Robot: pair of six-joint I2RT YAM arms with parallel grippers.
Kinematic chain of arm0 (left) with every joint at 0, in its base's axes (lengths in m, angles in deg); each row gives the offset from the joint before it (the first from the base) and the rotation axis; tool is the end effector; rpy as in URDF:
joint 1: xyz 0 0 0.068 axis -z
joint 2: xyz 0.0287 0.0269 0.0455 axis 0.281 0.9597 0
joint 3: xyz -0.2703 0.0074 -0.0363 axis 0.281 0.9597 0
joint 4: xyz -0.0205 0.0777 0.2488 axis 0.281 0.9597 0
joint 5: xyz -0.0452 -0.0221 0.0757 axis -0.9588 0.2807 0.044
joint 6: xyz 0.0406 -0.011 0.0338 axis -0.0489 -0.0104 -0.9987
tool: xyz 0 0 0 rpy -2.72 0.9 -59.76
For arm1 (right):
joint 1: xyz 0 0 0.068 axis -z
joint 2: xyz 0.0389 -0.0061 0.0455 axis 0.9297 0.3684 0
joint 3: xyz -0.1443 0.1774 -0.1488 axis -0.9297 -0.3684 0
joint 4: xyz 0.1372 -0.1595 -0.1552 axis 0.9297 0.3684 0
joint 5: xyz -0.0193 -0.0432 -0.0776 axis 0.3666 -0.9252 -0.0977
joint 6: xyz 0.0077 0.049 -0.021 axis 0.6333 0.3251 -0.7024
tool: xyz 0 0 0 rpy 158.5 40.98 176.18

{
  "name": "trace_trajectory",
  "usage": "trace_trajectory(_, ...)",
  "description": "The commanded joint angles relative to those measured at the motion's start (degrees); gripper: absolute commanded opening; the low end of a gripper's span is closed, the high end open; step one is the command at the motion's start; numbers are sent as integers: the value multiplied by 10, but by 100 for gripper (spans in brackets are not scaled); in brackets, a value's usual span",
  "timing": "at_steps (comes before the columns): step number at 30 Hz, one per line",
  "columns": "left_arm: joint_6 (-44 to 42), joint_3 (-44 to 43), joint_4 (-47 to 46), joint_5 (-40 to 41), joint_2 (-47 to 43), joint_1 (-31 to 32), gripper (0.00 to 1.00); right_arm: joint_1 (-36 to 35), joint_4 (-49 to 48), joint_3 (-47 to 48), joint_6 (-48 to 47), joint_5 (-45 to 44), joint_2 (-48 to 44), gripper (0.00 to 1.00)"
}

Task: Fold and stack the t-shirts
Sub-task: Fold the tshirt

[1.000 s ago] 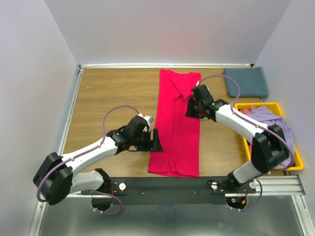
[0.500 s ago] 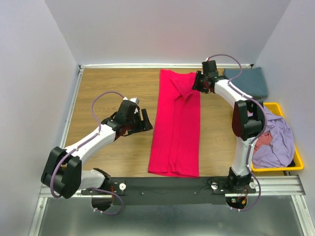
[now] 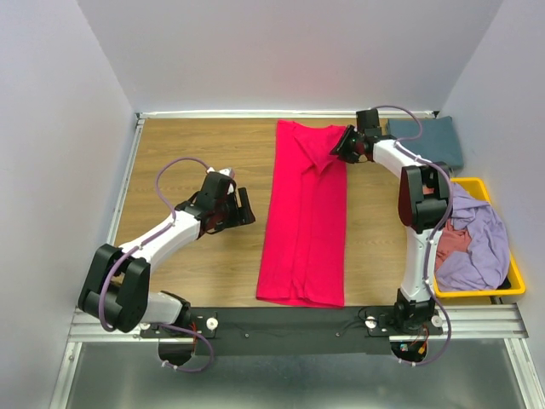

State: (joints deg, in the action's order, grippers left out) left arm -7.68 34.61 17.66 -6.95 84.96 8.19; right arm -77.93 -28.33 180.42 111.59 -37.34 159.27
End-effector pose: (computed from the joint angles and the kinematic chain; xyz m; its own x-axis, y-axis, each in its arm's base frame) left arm 0.2427 -0.1146 0.2005 -0.8383 -0.2571 -0.4807 -0.0244 0.8986 -0.4380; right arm 0.4809 0.0858 0.1781 -0.7239 0.4770 -0.4984 0.2175 0.8434 0.4913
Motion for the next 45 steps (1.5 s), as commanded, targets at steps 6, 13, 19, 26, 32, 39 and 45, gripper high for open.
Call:
trace_trajectory(6,-28,-6,-5,6,4,-17,79,-3,-52,-20,79,23,30,43)
trace_trajectory(13,-29,-3,-10,3,5,-21,80,-3,-52,-46,111,5,27,43)
trace_trajectory(19,-28,-4,-13,-8,9,-22,80,-3,-54,-47,109,12,29,36)
trace_trajectory(26,-27,-1,-17,-9,10,-24,80,-4,-57,-50,71,10,11,10)
trace_trajectory(32,-25,5,-25,-13,13,-23,80,-21,-56,-50,-21,-2,-16,2)
trace_trajectory(39,-24,10,-31,-14,16,-23,80,-72,-56,-48,-142,-36,-29,2)
trace_trajectory(45,-23,17,-36,-16,16,-23,80,-129,-57,-40,-258,-74,-30,3)
